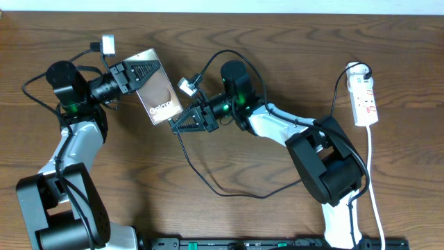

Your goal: Plug charger to phone and switch on socket

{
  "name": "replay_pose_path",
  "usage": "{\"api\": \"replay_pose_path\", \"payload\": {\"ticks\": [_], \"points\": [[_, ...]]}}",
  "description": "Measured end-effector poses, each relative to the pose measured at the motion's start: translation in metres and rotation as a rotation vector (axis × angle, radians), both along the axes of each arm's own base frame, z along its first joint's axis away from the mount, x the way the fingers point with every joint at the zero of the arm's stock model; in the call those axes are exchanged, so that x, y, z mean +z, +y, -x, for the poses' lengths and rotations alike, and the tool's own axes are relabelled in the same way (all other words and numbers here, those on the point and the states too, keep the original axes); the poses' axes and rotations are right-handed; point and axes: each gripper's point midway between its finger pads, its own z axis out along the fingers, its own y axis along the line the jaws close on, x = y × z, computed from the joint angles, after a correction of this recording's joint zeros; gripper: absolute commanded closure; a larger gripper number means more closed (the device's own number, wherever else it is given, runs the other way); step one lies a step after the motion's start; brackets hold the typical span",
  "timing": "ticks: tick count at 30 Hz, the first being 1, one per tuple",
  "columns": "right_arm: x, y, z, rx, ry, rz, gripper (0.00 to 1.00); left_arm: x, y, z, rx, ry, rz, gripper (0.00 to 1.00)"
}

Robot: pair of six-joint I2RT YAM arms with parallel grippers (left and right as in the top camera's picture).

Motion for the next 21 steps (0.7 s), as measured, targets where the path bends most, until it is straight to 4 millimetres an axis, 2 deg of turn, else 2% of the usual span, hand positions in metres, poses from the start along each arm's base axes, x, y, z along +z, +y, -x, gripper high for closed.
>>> {"api": "replay_pose_path", "payload": {"ticks": [14, 21], "points": [[-0.003, 0.001, -0.004, -0.032, 0.026, 0.019, 0.99, 0.001, -0.005, -0.001, -0.002, -0.019, -0.009, 0.92], [-0.001, -0.002, -0.013, -0.064, 0.025, 0.015, 0.99, 0.003, -0.005, -0.003, 0.005, -0.038, -0.018, 0.93]]}}
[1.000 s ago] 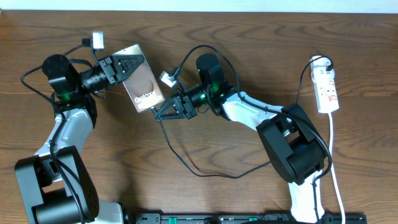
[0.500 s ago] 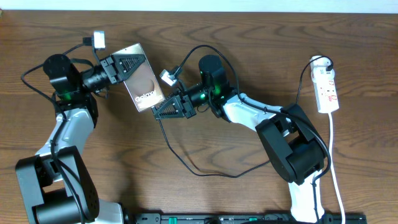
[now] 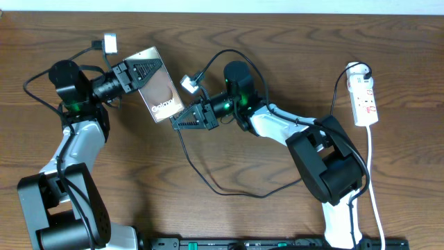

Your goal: Plug charger to phone and switch on socket

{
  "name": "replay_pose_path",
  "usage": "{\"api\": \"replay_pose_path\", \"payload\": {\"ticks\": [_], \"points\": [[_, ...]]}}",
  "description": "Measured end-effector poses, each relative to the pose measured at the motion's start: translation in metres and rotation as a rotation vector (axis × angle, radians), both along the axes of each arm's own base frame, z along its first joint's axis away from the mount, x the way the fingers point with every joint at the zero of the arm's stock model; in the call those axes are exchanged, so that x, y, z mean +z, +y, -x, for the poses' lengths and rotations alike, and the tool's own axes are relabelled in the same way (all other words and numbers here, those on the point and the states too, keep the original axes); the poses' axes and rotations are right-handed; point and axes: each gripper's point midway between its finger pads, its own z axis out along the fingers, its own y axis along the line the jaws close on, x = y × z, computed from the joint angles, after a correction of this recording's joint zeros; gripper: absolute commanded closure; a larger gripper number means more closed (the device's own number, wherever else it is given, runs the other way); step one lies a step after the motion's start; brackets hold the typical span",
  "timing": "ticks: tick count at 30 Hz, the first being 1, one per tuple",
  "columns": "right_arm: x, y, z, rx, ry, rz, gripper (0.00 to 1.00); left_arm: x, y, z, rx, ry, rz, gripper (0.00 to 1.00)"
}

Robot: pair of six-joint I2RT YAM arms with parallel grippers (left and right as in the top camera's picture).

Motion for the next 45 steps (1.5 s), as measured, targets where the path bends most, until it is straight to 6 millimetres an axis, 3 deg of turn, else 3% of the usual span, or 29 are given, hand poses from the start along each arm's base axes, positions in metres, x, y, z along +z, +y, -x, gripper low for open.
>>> {"api": "replay_pose_path", "payload": {"ticks": [4, 8, 10, 11, 13, 17, 25, 28, 33, 39, 45], "points": [[0.003, -0.002, -0.004, -0.010, -0.005, -0.009, 0.98, 0.003, -0.001, -0.001, 0.001, -0.012, -0.003, 0.93], [0.002, -0.005, -0.011, -0.032, 0.008, -0.003, 0.77, 0.003, -0.001, -0.002, 0.002, -0.012, -0.004, 0.92], [0.005, -0.006, -0.023, -0.085, -0.005, -0.007, 0.51, 0.001, -0.006, 0.004, -0.037, -0.004, -0.002, 0.93], [0.007, -0.007, -0.030, -0.111, -0.012, -0.011, 0.27, -0.002, -0.011, 0.008, -0.060, 0.007, 0.001, 0.93], [0.010, -0.008, -0.040, -0.153, -0.016, -0.012, 0.01, -0.004, -0.018, 0.014, -0.102, 0.018, 0.006, 0.93], [0.009, -0.009, -0.051, -0.204, -0.014, -0.007, 0.01, -0.004, -0.025, 0.023, -0.161, 0.022, 0.009, 0.92], [0.009, -0.010, -0.053, -0.215, -0.010, -0.005, 0.01, -0.004, -0.024, 0.025, -0.168, 0.010, 0.004, 0.92], [0.009, -0.013, -0.057, -0.223, -0.002, -0.003, 0.01, -0.005, -0.012, 0.021, -0.132, 0.008, 0.002, 0.93], [0.009, -0.027, -0.071, -0.261, 0.008, 0.000, 0.01, -0.016, 0.033, 0.011, 0.012, 0.098, 0.030, 0.92], [0.010, -0.044, -0.088, -0.304, 0.010, 0.000, 0.01, -0.055, 0.083, 0.012, 0.188, 0.310, 0.082, 0.92], [0.010, -0.049, -0.092, -0.316, 0.010, 0.000, 0.01, -0.106, 0.087, 0.032, 0.264, 0.520, 0.040, 0.93]]}}
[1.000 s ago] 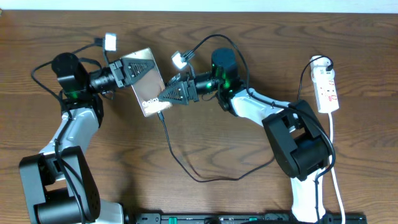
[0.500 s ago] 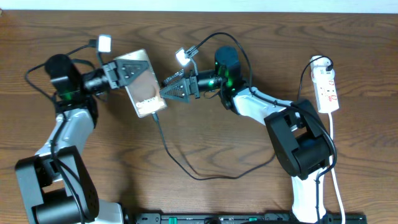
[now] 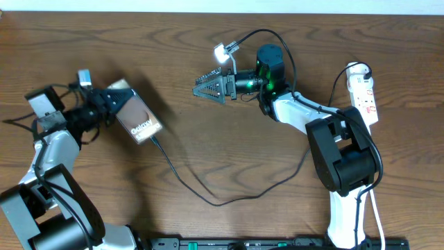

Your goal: Plug charger to phone and switch on socket

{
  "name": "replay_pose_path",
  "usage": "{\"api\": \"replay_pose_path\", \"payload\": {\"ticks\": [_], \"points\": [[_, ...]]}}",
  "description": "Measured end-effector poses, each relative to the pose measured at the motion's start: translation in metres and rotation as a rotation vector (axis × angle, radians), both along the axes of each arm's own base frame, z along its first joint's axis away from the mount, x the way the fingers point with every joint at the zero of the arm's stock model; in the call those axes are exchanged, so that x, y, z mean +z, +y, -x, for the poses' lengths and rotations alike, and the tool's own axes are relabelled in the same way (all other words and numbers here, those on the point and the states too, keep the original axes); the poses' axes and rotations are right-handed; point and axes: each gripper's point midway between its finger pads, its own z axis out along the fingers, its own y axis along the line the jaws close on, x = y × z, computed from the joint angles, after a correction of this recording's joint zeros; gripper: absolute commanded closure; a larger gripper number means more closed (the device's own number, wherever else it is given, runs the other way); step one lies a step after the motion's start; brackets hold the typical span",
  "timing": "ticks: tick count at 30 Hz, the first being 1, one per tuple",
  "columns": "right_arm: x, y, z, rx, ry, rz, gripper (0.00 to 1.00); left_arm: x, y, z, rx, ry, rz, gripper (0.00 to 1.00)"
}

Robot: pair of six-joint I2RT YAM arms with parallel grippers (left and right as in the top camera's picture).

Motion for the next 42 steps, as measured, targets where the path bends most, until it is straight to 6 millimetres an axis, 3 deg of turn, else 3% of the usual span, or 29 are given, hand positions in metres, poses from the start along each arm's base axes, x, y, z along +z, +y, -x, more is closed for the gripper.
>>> {"api": "replay_pose_path", "payload": {"ticks": [5, 10, 18, 26, 42], "points": [[0.000, 0.000, 0.001, 0.006, 0.000, -0.001, 0.01, -0.048, 0.009, 0.019, 0.074, 0.218, -0.131, 0.93], [0.000, 0.000, 0.002, 0.014, 0.000, -0.001, 0.01, -0.084, 0.027, 0.039, 0.141, 0.401, -0.280, 0.93], [0.000, 0.000, 0.003, 0.019, 0.000, -0.002, 0.01, -0.103, 0.044, 0.048, 0.189, 0.471, -0.399, 0.92], [0.000, 0.000, 0.004, 0.022, 0.003, -0.001, 0.01, -0.122, 0.041, 0.066, 0.191, 0.530, -0.415, 0.93], [0.000, 0.000, 0.004, 0.022, 0.003, -0.001, 0.01, -0.133, 0.042, 0.076, 0.199, 0.571, -0.441, 0.92]]}}
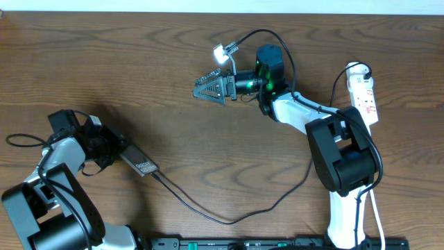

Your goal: Plug charger to phone and switch on socket

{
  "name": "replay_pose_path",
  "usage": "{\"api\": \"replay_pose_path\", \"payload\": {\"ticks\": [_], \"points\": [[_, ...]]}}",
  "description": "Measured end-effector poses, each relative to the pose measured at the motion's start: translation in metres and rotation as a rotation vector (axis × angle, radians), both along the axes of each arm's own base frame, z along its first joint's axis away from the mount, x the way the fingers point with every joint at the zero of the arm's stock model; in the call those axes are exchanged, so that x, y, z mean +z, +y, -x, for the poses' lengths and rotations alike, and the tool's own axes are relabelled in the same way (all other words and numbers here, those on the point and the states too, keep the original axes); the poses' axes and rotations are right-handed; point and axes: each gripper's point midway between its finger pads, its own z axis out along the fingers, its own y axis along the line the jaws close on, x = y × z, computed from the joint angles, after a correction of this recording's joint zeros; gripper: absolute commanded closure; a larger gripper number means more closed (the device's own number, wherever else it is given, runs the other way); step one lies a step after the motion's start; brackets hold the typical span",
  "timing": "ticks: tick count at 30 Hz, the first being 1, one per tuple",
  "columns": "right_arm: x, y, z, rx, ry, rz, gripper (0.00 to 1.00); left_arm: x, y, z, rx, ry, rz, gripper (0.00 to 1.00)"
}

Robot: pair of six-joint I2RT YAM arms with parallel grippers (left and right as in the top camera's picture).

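The phone (141, 165) shows as a dark slab turned almost edge-on at the lower left, low over the table. My left gripper (125, 154) is shut on its upper end. The black charger cable (229, 220) is plugged into the phone's lower end, loops across the front of the table and climbs toward the right arm. The white socket strip (365, 97) lies at the far right with a plug in its top end. My right gripper (198, 90) hovers at mid-table far from the phone, open and holding nothing.
The right arm's base (340, 167) stands between the cable loop and the socket strip. A white lead (374, 180) runs from the strip down the right edge. A black rail (277, 244) lines the table's front edge.
My left gripper has carried the phone down and slightly right, from face-up at mid-left to edge-on at the lower left. The cable stayed plugged in. The right arm has not moved.
At first my left gripper held the phone face-up at the upper left, with my right gripper at its lower end on the cable plug. Then the right gripper was away at mid-table, the cable hanging from the phone. The phone now sits lower left, still plugged.
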Motion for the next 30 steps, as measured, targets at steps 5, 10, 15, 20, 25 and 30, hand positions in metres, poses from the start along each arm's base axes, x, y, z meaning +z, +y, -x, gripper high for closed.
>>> {"api": "replay_pose_path", "payload": {"ticks": [5, 10, 15, 20, 25, 30], "points": [[0.000, 0.000, 0.001, 0.005, 0.000, 0.000, 0.01, -0.003, -0.001, 0.003, 0.002, 0.011, -0.002, 0.92], [0.000, 0.000, 0.001, 0.008, 0.000, -0.001, 0.01, -0.005, 0.000, 0.005, 0.003, 0.018, -0.007, 0.92], [0.000, 0.000, 0.002, 0.012, 0.001, -0.001, 0.01, -0.008, -0.003, 0.009, 0.003, 0.028, 0.001, 0.92], [0.000, 0.000, 0.003, 0.015, 0.001, -0.001, 0.01, -0.008, -0.003, 0.009, 0.003, 0.028, 0.000, 0.92], [0.000, 0.000, 0.003, 0.016, 0.001, -0.001, 0.01, -0.008, -0.003, 0.009, 0.003, 0.029, -0.001, 0.92], [0.000, 0.000, 0.003, 0.016, 0.001, -0.001, 0.01, -0.009, -0.004, 0.012, 0.003, 0.040, 0.005, 0.91]]}}
